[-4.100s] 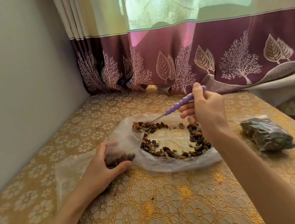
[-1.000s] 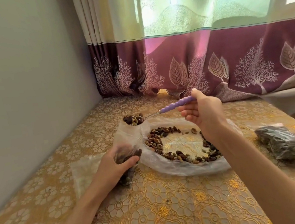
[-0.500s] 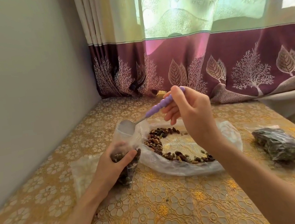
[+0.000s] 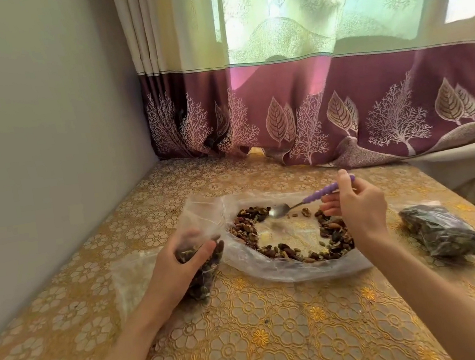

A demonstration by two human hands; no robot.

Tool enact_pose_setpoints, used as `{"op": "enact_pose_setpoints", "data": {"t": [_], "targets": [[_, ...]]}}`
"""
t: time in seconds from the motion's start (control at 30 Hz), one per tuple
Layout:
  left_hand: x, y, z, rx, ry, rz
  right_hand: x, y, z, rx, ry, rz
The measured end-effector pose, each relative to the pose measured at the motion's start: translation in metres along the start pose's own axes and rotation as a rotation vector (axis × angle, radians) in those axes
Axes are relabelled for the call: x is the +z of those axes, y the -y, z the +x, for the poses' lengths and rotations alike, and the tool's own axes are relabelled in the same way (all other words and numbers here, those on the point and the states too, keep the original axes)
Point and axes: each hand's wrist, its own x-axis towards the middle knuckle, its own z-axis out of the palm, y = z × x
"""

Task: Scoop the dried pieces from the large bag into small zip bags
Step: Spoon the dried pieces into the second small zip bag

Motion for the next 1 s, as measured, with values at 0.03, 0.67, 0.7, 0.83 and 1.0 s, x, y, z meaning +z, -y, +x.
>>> {"op": "enact_pose_setpoints", "data": {"t": [0.03, 0.67, 0.7, 0.83, 1.0], "targets": [[0.0, 0.0, 0.0, 0.002, -0.004, -0.001, -0.002, -0.002, 0.001, -0.014, -0.004, -0.02], [-0.001, 0.002, 0.0, -0.023, 0.025, -0.023, 0.018, -0.016, 0.005, 0.237, 0.056, 0.047], [-0.001, 0.002, 0.001, -0.023, 0.026, -0.026, 0.02, -0.016, 0.005, 0.281, 0.075, 0.069], [-0.001, 0.003, 0.001, -0.023, 0.028, -0.019, 0.024, -0.014, 0.004, 0.43, 0.11, 0.184], [-0.001, 0.005, 0.002, -0.018, 0.028, -0.007, 0.017, -0.011, 0.004, 0.501, 0.05, 0.241]]}}
